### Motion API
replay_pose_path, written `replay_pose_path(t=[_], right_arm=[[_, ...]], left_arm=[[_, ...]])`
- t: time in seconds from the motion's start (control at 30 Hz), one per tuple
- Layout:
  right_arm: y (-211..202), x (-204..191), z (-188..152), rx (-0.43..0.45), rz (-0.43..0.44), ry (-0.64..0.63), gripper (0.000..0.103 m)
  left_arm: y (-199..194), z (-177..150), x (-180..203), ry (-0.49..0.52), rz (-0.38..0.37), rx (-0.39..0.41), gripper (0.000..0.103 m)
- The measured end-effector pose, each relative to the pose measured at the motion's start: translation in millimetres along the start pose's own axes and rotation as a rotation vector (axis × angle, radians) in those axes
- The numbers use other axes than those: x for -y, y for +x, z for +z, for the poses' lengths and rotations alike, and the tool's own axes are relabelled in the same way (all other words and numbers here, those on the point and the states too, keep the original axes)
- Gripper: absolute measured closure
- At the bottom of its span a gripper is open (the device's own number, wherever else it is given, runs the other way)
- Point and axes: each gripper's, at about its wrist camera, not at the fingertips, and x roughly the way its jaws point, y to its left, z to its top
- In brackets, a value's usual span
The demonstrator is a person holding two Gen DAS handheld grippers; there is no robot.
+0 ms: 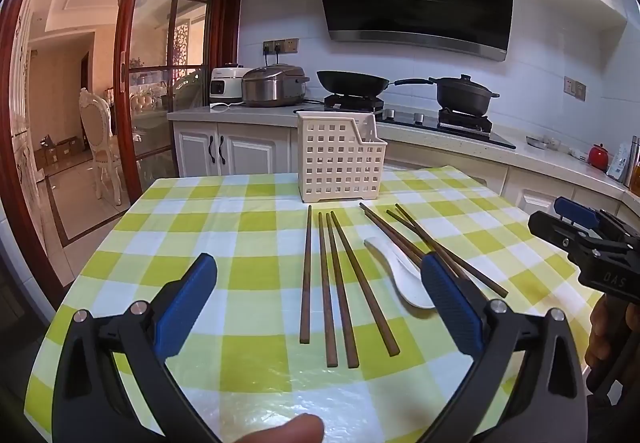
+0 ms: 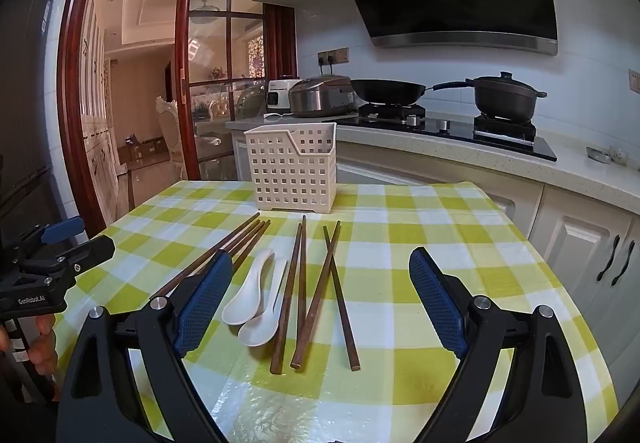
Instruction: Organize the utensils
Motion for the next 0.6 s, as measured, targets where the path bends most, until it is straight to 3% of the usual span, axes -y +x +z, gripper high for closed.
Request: replay_pose_path(t=[0.6], right_arm=[[-0.2,-0.5,-0.2,-0.008,0.004,0.001,0.019]], left_arm=[[-4.4,-1.7,4.3,0.004,-0.001,0.006,0.004]])
